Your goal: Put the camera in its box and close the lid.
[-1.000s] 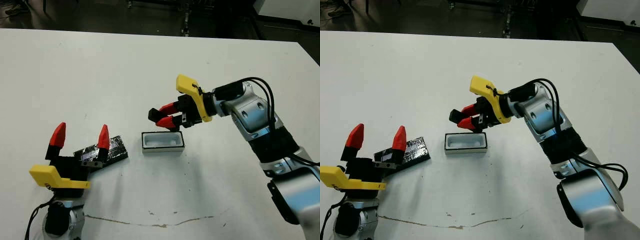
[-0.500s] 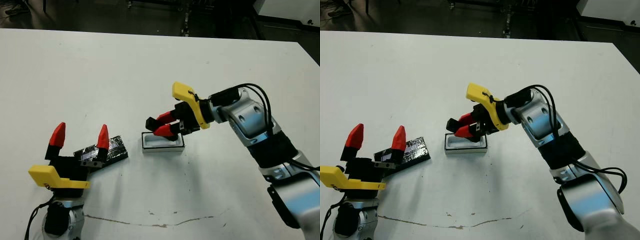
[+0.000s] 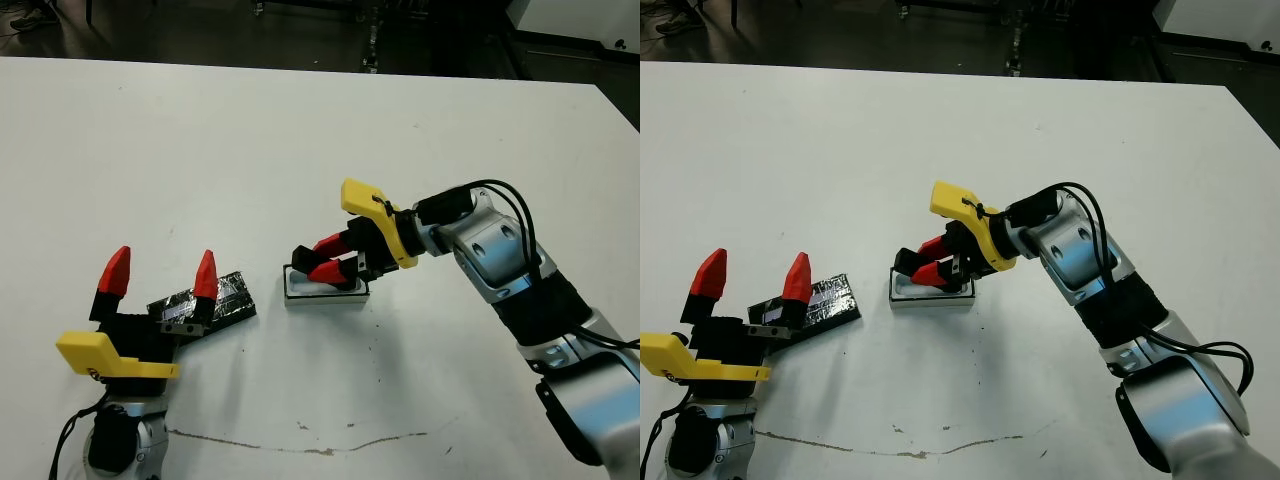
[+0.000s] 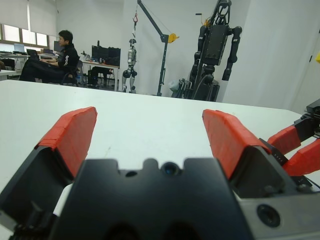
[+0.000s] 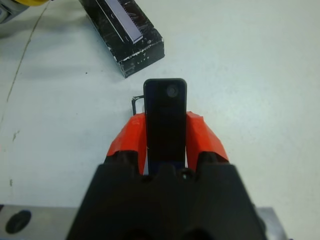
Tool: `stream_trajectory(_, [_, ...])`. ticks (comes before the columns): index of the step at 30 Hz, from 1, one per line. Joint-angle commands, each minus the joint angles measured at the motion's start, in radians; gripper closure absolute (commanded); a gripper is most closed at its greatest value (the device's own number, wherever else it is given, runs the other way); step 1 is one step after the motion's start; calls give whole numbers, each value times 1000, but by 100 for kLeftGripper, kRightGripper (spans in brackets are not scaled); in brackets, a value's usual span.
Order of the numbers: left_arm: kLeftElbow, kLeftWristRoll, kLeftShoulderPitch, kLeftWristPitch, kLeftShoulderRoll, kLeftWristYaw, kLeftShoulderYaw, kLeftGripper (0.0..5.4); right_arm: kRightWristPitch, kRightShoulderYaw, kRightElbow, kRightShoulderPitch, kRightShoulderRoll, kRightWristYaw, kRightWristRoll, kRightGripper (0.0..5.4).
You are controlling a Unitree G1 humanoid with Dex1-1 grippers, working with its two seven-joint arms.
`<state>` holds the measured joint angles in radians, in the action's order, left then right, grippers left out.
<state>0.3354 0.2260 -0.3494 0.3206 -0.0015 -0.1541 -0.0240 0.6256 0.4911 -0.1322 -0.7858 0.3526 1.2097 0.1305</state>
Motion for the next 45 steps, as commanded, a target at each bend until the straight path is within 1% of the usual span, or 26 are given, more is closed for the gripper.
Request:
stream_trajectory(1, [-6,-1,-9,-2,7,-4,-6,0,-31,10,2,8,21,-1,-17,374])
stream_trajectory(3, [-7,7,-9,-4,7,-8,-6,0,-34,6,-9,7,18,3,-15,374])
stream_trajectory(7, [-3,-8,-12,-5,4,1,-4,0,-29,2,-23,4,17,6,-12,374])
stream_trajectory(11, [-8,-9,-11,2,4,-2,-5,0,-16,7,-30,-2,22,6,-18,374])
stream_trajectory(15, [-9,-5,-10,-1,4,-5,-3,0,-35,13,-29,-2,30,7,-31,374])
stream_trajectory(23, [-1,-18,-16,-2,-1,7,-1,0,-37,33,-26,-3,38,11,-52,374])
stream_trajectory(26, [-1,-23,-18,2,-1,7,0,0,-27,35,-36,-4,39,14,-51,374])
stream_trajectory(30, [-2,-25,-18,4,0,5,0,0,-46,34,-38,8,45,6,-57,374])
stream_trajectory(33, [-2,-12,-16,-1,1,-1,0,0,-61,35,-45,14,48,8,-59,374])
stream_trajectory(36, [-3,-22,-16,0,1,4,0,0,-48,46,-47,6,54,12,-66,374])
stream_trajectory(40, [-2,-29,-18,4,-2,8,2,0,-72,50,-29,18,59,-10,-87,374])
stream_trajectory(45, [1,-13,-20,-3,-2,2,2,0,-123,39,-33,34,50,-20,-94,374])
